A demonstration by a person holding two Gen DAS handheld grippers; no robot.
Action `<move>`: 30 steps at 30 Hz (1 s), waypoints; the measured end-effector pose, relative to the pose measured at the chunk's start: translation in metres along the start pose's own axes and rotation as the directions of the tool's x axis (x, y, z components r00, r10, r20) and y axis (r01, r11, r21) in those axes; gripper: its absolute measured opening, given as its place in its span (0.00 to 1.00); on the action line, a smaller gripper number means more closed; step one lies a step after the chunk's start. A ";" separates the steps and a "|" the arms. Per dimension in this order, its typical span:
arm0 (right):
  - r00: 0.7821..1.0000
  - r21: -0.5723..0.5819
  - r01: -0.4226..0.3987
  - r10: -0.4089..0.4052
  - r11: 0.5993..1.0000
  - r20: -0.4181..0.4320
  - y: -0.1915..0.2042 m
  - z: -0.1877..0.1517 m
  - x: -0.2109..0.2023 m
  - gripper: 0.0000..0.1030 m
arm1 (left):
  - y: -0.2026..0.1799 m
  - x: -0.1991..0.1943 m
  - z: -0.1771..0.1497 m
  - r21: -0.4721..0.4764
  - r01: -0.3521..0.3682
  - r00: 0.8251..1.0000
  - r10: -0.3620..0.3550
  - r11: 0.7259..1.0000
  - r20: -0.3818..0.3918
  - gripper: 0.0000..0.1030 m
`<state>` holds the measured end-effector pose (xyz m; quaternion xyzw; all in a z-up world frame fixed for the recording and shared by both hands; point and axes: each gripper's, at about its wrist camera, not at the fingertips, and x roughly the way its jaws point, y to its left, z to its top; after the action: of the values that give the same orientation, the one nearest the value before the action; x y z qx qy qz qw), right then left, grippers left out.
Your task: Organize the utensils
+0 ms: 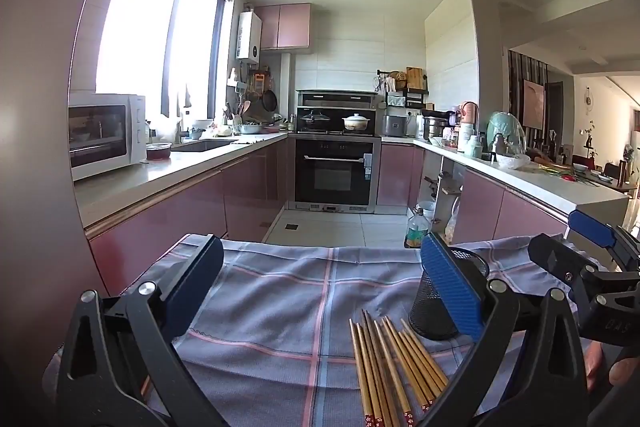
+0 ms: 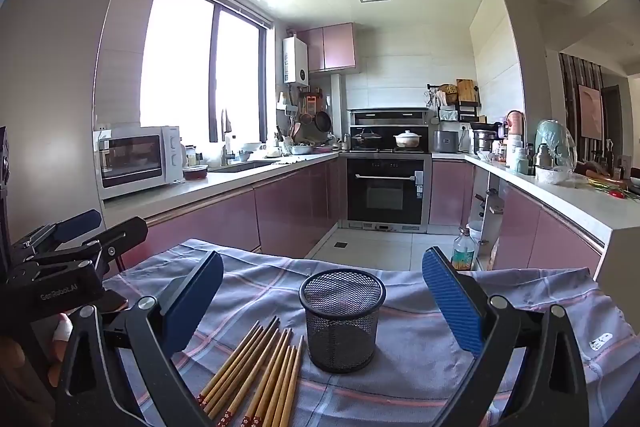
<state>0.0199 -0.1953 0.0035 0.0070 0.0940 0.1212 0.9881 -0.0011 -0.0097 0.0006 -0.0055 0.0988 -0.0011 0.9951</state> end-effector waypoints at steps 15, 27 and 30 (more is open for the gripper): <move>1.000 0.007 0.000 0.000 1.000 0.000 0.000 0.001 -0.004 0.93 | 0.009 0.000 0.001 -0.006 0.005 1.000 -0.005 1.000 0.006 0.94; 1.000 0.010 0.001 -0.001 1.000 0.000 0.001 0.001 -0.005 0.93 | 0.010 0.001 0.002 -0.010 0.005 1.000 -0.005 1.000 0.006 0.94; 1.000 0.013 0.001 -0.001 1.000 -0.002 0.002 0.000 -0.004 0.93 | 0.011 0.000 0.002 -0.010 0.005 1.000 -0.005 1.000 0.008 0.94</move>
<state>0.0153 -0.1945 0.0044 0.0133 0.0959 0.1203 0.9880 -0.0003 0.0010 0.0025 -0.0109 0.0950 -0.0029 0.9954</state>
